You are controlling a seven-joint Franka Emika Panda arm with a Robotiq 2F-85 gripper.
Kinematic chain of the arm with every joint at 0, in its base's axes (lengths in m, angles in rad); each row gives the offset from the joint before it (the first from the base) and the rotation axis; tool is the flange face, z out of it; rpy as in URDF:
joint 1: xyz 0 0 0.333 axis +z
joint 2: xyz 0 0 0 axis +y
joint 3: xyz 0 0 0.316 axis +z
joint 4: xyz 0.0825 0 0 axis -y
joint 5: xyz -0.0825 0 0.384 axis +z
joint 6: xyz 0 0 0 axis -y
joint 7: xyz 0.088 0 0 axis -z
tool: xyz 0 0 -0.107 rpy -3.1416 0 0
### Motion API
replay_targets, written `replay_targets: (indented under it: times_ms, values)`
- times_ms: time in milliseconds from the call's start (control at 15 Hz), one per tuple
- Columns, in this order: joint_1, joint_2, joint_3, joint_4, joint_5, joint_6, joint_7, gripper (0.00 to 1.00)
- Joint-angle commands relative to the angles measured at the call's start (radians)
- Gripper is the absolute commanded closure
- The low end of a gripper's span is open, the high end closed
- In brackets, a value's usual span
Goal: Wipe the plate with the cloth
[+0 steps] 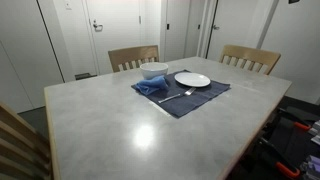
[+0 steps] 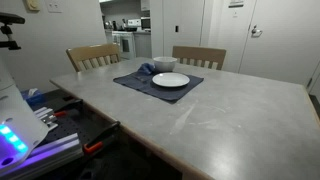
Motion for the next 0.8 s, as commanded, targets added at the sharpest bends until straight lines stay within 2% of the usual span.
replay_targets:
  times_ms: [0, 467, 733]
  values:
    - [-0.018, 0.002, 0.015, 0.001, 0.006, -0.002, -0.008, 0.0]
    - [-0.018, -0.03, 0.005, -0.188, -0.023, -0.01, -0.069, 0.0]
    - [0.005, 0.031, 0.005, -0.192, -0.056, 0.007, -0.162, 0.0]
